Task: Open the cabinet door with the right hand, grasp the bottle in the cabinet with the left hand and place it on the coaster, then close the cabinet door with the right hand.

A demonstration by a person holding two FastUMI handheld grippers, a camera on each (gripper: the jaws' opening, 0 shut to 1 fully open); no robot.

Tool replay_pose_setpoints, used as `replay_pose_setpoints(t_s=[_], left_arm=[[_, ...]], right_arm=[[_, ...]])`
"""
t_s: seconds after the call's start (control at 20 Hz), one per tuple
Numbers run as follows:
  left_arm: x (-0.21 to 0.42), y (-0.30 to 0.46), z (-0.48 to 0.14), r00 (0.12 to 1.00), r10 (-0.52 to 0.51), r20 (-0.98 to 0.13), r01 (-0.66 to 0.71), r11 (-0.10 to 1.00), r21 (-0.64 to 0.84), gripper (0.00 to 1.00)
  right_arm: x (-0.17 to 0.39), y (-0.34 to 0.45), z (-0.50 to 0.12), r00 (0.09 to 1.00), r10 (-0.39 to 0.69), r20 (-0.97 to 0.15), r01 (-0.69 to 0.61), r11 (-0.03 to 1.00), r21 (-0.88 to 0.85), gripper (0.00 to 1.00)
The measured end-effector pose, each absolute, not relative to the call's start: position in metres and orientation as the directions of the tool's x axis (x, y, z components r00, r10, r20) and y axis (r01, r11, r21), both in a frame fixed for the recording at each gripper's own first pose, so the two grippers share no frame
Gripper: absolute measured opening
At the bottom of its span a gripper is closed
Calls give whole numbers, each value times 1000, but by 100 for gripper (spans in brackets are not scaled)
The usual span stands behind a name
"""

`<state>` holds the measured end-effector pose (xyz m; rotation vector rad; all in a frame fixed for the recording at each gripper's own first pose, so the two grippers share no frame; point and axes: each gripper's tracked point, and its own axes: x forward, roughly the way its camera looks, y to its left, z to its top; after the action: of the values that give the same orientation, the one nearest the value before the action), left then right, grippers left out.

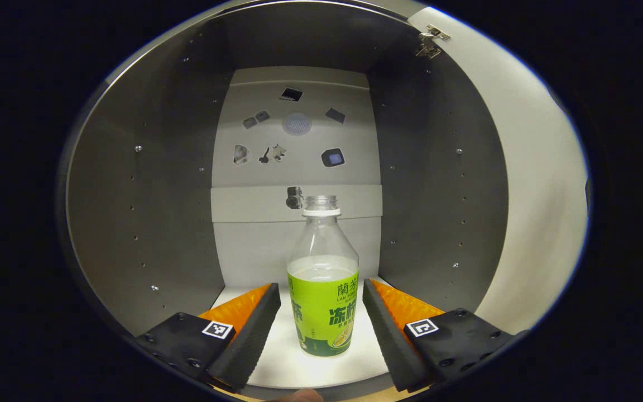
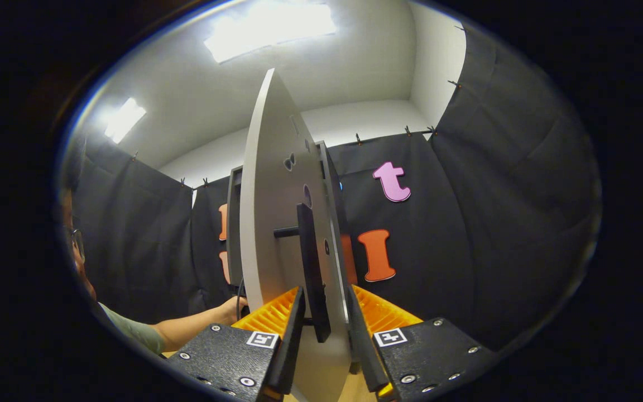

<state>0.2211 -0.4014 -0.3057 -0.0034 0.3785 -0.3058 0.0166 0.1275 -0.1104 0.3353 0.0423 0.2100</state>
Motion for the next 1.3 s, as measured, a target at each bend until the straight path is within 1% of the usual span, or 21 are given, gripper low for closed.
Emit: replay_pose_setpoints(t_s=[0.05,0.1,0.2,0.4,0.45,0.5,0.65,0.7,0.75,0.9,1.0,1.05,1.2,1.3], left_arm=[[227,-402,-309,885,-283,-370,281,958,-62,94],[232,-402,-312,885,-276,-374,274,960,-59,97],[244,-400,-318,889,-248,-384,251,967,-44,97],[254,-404,-325,869,-289,-402,265,957,-117,97],[257,-400,-324,872,-283,-399,259,959,-116,94],[257,-398,-322,873,-284,-396,259,959,-116,82],[248,-395,-313,867,-306,-393,282,952,-120,84],[246,-392,-308,870,-307,-386,285,952,-114,81],[242,-388,-300,871,-312,-379,292,950,-111,79],[212,-377,-273,868,-338,-363,324,941,-101,82],[197,-368,-260,872,-350,-343,343,936,-83,81],[188,-363,-254,873,-356,-333,353,933,-71,82],[162,-345,-236,878,-361,-313,367,929,-42,78],[146,-331,-226,882,-361,-301,367,929,-40,80]], right_arm=[[17,127,-114,977,214,-14,-197,924,328,51],[17,126,-114,977,211,-18,-194,926,322,51],[16,127,-115,977,210,-24,-192,930,313,52],[11,125,-115,979,203,-30,-186,938,292,54],[11,125,-114,979,202,-32,-184,939,289,54],[9,126,-114,979,202,-32,-184,939,290,55],[8,124,-110,980,197,-32,-179,939,294,56],[8,124,-109,980,194,-31,-177,939,297,56],[8,124,-108,981,192,-32,-174,938,300,56],[7,122,-108,984,175,-38,-156,942,298,56],[7,120,-107,986,159,-44,-140,948,285,56],[6,120,-107,987,151,-46,-133,952,275,58],[5,118,-107,991,122,-49,-108,967,233,59],[3,116,-107,994,98,-50,-87,976,198,60]])
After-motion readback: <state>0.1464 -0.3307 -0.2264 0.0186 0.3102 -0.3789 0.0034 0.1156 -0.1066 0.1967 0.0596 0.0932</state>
